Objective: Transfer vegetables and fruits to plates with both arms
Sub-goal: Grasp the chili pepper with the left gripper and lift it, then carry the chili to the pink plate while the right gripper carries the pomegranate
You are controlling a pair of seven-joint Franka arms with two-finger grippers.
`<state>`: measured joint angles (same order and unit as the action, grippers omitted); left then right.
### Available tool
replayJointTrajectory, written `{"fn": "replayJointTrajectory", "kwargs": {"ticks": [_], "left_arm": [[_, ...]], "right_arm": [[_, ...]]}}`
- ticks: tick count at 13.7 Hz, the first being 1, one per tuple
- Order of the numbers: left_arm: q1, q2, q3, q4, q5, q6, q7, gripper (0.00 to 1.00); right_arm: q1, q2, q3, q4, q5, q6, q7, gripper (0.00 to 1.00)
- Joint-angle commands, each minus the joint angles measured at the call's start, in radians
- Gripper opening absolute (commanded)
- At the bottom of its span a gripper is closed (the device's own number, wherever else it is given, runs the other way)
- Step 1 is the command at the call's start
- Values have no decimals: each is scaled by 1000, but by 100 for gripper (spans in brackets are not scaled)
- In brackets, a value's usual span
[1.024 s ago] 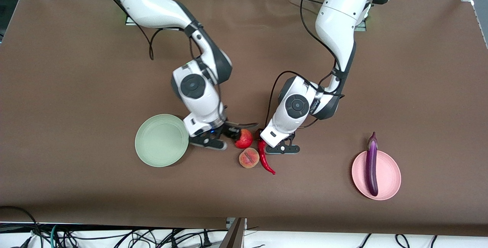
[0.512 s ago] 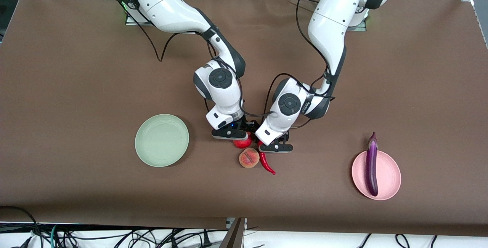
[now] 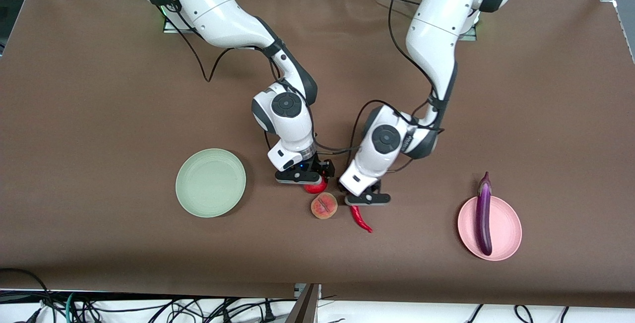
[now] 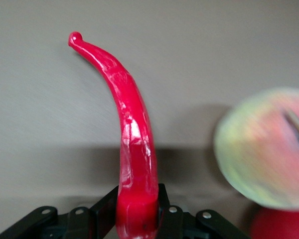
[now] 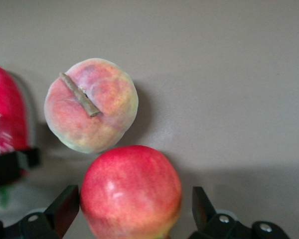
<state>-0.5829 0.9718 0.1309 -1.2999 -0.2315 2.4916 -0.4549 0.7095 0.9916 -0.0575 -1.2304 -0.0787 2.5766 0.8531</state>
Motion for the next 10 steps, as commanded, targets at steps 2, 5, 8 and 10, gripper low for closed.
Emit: {"fn": "replayJointTrajectory", "kwargs": {"ticks": [2,5,8,10], "left_arm": [[113,-74,-10,-6,-8,-68,86,0],[231,-120,-8,-5,-8,-204,310,0],[349,-154,-7,-4,-8,-310,529,0],[412,-162,-5,-4,-8,-344,661,0]], "right_arm": [[-8,19,-4,-4,-12,45,7,99],[-10,16,-4,-4,-12,45,4,87],[-33,2,-4,-4,-10,36,-11,21],[-47,-36,-2,-6,-7,-28,-12,9]]}}
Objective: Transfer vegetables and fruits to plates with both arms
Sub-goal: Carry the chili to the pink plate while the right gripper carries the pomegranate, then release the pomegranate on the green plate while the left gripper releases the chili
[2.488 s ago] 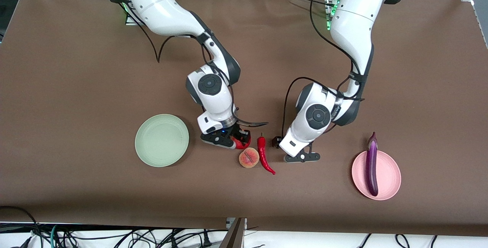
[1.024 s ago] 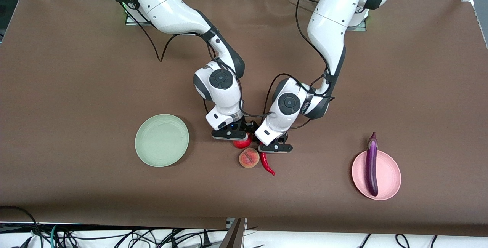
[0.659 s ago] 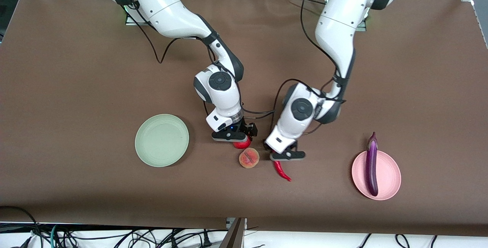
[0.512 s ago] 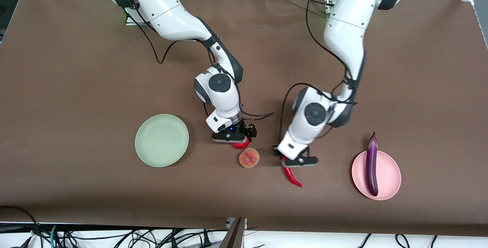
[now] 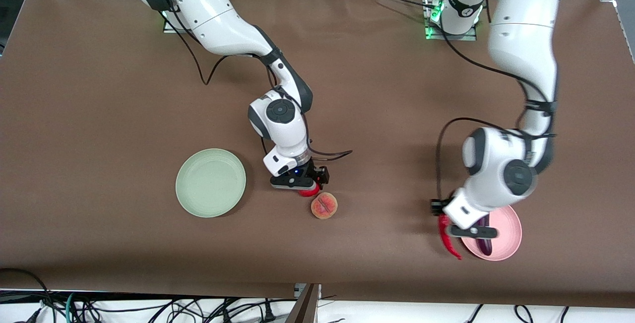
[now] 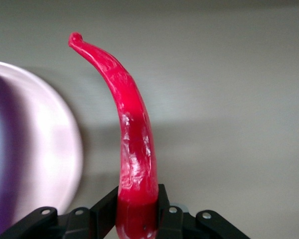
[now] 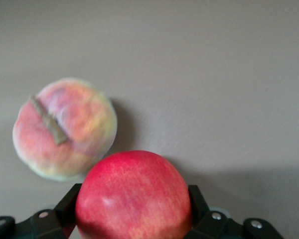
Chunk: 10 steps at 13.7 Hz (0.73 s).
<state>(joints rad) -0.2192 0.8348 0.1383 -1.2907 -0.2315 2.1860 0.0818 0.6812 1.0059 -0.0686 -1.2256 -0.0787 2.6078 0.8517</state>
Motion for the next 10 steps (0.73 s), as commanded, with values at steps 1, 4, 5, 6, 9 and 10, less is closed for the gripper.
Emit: {"fn": "replayJointTrajectory", "kwargs": {"ticks": [1,4,5,6,9,10], "left_arm": [[84,-25,-13,-15,-6,-40,188,0],[170,-22,-13,-18,-8,-40,327,0],[188,-16,-14,-18,-6,-38,360,0],[196,-11,-13,-22,-8,-31,377,0],[210,9,-13,-22,-8,-28,381,0],[208,15,-13,-19,-8,-28,375,23]], "right_arm": [[-19,-82,7,-11,-9,-137,-11,9],[-55,-194,7,-44,-6,-348,-92,9],[-80,-219,7,-45,-6,-406,-146,10],[-94,-237,1,-54,-6,-460,-196,12],[-199,-356,-17,-263,4,-427,-331,21],[-247,-424,-19,-399,11,-320,-405,22]]}}
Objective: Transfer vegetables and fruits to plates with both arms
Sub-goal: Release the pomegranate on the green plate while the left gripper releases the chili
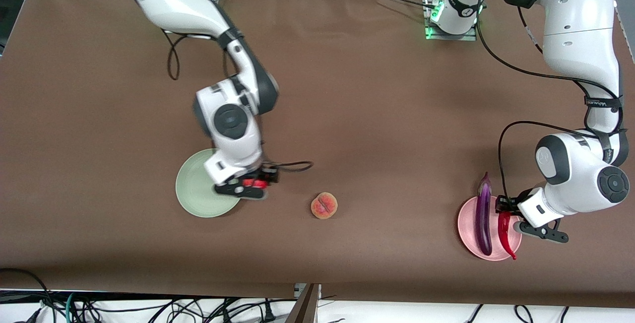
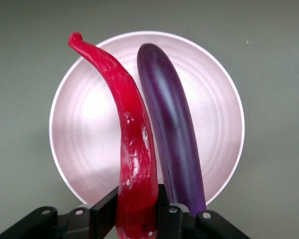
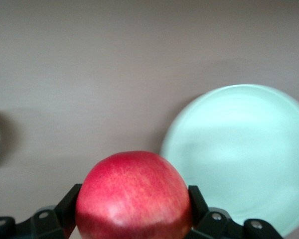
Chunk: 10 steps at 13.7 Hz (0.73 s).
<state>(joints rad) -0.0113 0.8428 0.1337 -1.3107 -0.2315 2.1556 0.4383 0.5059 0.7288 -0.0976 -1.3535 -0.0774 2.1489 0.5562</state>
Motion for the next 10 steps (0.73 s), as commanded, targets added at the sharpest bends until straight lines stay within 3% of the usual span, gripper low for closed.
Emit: {"fn": "replayJointTrajectory", "kwargs": {"ticks": [1,2,4,7,10], "left_arm": [[-6,15,-8,5,-9,3,19,59],[0,18,-9,8,-14,3,20,100],[5,10,-9,18,-15,3,10,100],[-9,-1,-11,91,-9,-13,4,100],[-9,-20,-12,105,-9,-33,4,100]], "right_arm": [[-110,-196,10,-371,14,214,-166,25],[-136,-215,10,-442,16,282,-205,31],[-162,-201,10,-524,16,429,-206,44],[-159,-180,19,-489,34,450,-171,97],[-109,-181,51,-425,94,441,-9,99]]}}
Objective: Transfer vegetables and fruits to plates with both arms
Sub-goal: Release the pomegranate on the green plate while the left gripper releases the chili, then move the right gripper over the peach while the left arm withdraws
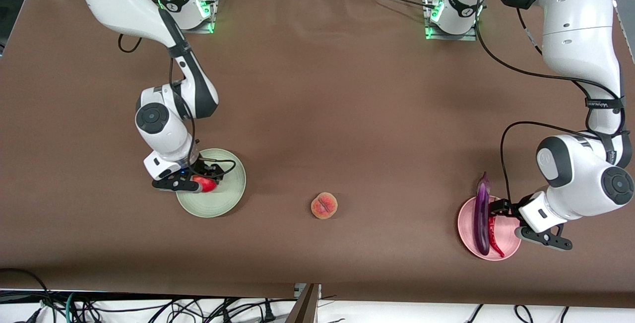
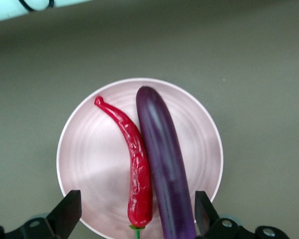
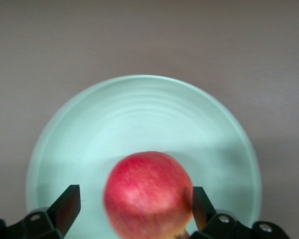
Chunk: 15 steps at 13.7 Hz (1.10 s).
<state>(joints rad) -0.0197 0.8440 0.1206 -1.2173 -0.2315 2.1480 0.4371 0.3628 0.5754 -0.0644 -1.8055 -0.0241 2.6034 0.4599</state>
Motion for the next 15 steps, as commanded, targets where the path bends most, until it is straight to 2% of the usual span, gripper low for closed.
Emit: {"fn": "replayJointTrajectory", "kwargs": {"ticks": [1,4,7,10,12,15], "left_arm": [[0,-39,1,13,-9,-27,5,100],[0,-92,-1,24,-11,-54,0,100],[-18,-169,-4,13,-6,-140,-162,100],[-40,-304,-6,-19,66,-297,-349,100],[-39,-393,-6,-45,78,-417,-405,100],[-39,-488,-4,-48,139,-457,-408,100]], "right_arm": [[53,-28,28,58,46,-43,110,99],[108,53,64,208,136,-57,225,99],[202,138,58,317,132,-31,428,99],[260,185,43,340,86,70,476,99],[269,242,20,399,40,112,477,99],[298,398,-17,568,-25,185,476,99]]}}
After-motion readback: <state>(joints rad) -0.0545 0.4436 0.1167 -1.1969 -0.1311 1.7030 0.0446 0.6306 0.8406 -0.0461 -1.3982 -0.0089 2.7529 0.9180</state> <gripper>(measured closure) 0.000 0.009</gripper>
